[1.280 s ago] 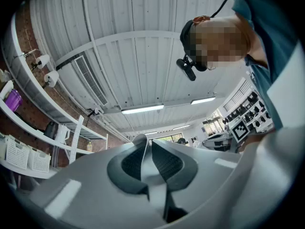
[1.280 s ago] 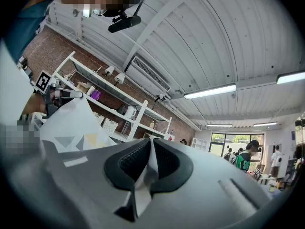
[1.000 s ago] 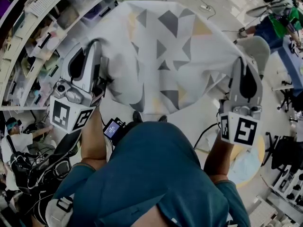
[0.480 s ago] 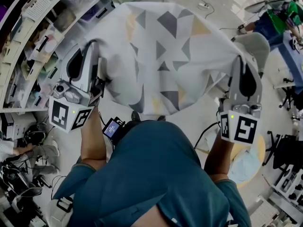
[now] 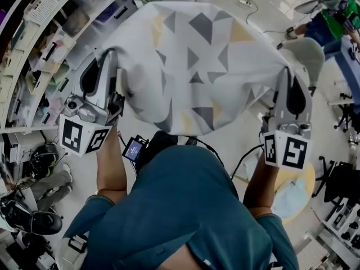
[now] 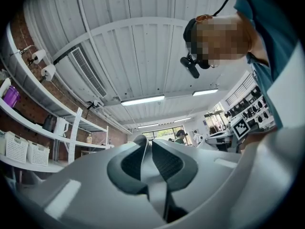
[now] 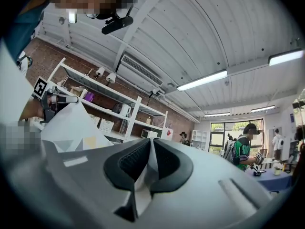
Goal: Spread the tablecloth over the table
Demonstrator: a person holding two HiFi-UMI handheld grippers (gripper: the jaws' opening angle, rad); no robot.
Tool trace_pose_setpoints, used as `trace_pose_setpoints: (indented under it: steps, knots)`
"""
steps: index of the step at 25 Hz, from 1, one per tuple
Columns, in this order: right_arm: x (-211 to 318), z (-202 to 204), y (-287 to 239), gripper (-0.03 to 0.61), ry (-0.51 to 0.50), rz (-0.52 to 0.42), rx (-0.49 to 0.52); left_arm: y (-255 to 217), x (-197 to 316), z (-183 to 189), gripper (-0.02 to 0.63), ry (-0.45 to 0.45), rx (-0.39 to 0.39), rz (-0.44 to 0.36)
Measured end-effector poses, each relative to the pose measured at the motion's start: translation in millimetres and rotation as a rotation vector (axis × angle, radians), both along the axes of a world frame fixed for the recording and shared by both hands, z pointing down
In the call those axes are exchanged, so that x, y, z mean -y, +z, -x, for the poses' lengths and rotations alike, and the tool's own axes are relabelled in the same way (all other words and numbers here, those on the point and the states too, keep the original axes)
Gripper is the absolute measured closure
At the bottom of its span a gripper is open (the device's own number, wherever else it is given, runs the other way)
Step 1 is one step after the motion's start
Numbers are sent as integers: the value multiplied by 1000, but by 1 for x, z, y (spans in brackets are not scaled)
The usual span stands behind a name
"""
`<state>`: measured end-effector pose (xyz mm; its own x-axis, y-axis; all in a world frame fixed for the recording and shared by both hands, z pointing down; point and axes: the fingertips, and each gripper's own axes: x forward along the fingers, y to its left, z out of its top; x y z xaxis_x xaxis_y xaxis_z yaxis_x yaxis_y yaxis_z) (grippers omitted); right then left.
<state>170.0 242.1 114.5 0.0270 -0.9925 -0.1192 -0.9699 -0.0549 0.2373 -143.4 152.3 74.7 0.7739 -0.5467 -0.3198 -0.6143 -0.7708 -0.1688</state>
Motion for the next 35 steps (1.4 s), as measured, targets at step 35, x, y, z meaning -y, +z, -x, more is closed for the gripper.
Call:
trace_pose_setpoints:
  steps: [35]
  knots:
    - [138, 33, 9, 560, 142, 48, -7, 32, 187, 34, 589, 117, -28, 75]
